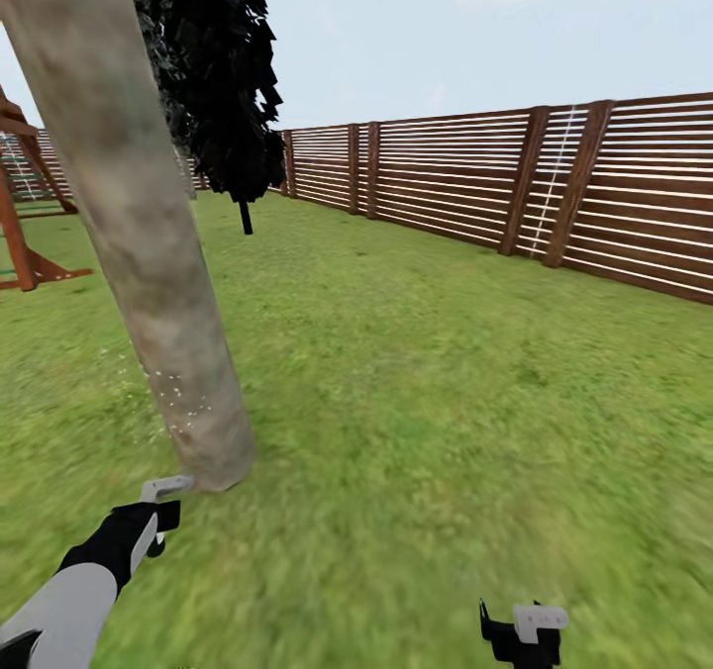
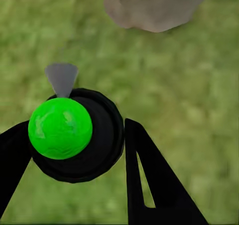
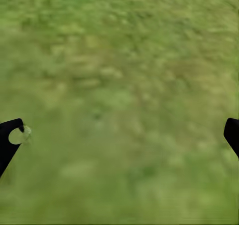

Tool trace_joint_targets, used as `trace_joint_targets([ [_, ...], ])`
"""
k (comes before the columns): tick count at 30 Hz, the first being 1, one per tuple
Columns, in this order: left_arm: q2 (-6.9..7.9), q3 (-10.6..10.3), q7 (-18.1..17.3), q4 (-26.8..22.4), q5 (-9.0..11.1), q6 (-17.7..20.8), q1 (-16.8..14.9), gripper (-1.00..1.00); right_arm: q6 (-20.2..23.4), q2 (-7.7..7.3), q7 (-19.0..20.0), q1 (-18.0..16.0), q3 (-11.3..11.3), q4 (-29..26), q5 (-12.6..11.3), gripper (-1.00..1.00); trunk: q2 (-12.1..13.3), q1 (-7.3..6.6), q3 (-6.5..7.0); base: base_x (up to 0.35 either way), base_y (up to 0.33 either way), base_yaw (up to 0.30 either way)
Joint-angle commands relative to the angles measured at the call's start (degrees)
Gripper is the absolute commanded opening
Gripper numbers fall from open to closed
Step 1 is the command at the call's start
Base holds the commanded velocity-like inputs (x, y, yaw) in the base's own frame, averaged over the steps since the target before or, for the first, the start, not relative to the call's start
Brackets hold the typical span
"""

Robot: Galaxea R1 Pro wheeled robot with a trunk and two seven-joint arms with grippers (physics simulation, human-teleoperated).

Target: In the garden, pick up the pesticide atomizer on the floor and spray pesticide onto both trees until each tree trunk is fully covered.

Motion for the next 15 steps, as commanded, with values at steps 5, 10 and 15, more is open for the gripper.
trace_joint_targets([
  [5, 0.1, -0.04, 0.16, 0.02, -1.07, -0.05, 0.36, -1.0, 0.0, 0.01, 0.0, 0.0, 0.03, 0.07, 0.08, 1.0, 0.0, 0.0, 0.0, 0.231, -0.159, 0.041],
  [10, 0.0, 0.13, 3.27, 1.0, -3.74, -5.07, 0.54, -1.0, 0.0, -0.01, 0.05, 0.0, -0.04, 0.01, 0.09, 1.0, 0.0, 0.0, 0.0, 0.236, -0.168, 0.0],
  [15, -0.16, 0.24, 3.28, 1.02, -3.64, -5.19, 0.54, -1.0, 0.0, 0.0, 0.0, 0.0, -0.02, 0.0, 0.05, 1.0, 0.0, 0.0, 0.0, 0.047, -0.26, 0.202],
])
